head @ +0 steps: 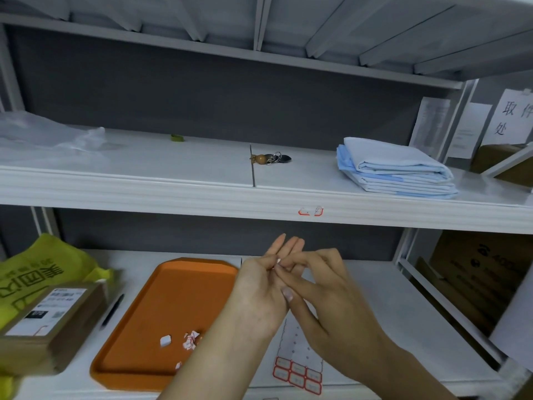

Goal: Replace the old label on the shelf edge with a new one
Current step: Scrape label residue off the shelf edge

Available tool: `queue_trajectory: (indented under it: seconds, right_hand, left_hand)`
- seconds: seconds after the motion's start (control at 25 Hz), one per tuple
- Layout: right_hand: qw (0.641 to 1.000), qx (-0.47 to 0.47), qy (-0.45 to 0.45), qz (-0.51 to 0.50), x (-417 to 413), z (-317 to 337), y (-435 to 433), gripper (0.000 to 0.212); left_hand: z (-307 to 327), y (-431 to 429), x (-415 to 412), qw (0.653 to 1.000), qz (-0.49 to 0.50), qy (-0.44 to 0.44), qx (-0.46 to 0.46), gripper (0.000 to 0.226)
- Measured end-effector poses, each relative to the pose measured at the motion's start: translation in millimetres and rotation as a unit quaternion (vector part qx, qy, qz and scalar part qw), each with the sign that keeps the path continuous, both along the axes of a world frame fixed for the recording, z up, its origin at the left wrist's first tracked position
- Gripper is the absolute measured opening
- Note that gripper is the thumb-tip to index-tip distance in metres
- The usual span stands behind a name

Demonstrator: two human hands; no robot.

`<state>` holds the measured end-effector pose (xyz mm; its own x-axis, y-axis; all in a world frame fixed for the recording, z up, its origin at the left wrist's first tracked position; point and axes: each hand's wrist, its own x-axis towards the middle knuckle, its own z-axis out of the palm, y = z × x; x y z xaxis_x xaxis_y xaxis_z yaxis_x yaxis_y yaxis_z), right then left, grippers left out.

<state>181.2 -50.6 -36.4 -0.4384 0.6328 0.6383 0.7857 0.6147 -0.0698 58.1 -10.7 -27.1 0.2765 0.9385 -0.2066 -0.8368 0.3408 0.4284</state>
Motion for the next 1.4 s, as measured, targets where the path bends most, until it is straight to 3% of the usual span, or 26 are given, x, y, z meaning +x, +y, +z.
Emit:
queue_trajectory:
  seconds: [0.28,0.48,0.64,0.72,0.8,0.88,0.96,1.4]
  right_hand:
    - [0.976,-0.137,0.16,0.061,7,8,18,0.025]
    - [0.96,-0.185,0.189,0.089,12,18,25,0.024]
    - [0.976,-0.091,0.185,0.065,16,26,32,0.021]
    - [0.984,0.037,0.173,-0.014,19,37,41,0.025]
    - [0.978,0.094,0.16,-0.09,20,49,54,0.041]
    - [0.974,0.053,0.191,-0.112,16,56,65,0.053]
    - [0.969,0.025,0.218,-0.111,12,56,74,0.05]
    - [0.972,0.046,0.216,-0.079,18,52,85,0.044]
  left_hand:
    - [14,2,6,0.997,0.006,-0.071,-0.012,0.042]
    - [17,5,8,0.994,0.028,-0.107,-0.016,0.044]
    - [23,3,10,0.995,0.037,-0.093,0.005,0.041]
    - [23,4,10,0.995,0.05,-0.083,0.002,0.041]
    - [23,5,9,0.996,0.056,-0.064,-0.001,0.041]
    - [22,5,7,0.997,0.055,-0.052,0.002,0.039]
    - [22,4,6,0.998,0.05,-0.047,0.01,0.038]
    - [21,7,6,0.999,0.024,-0.015,0.018,0.034]
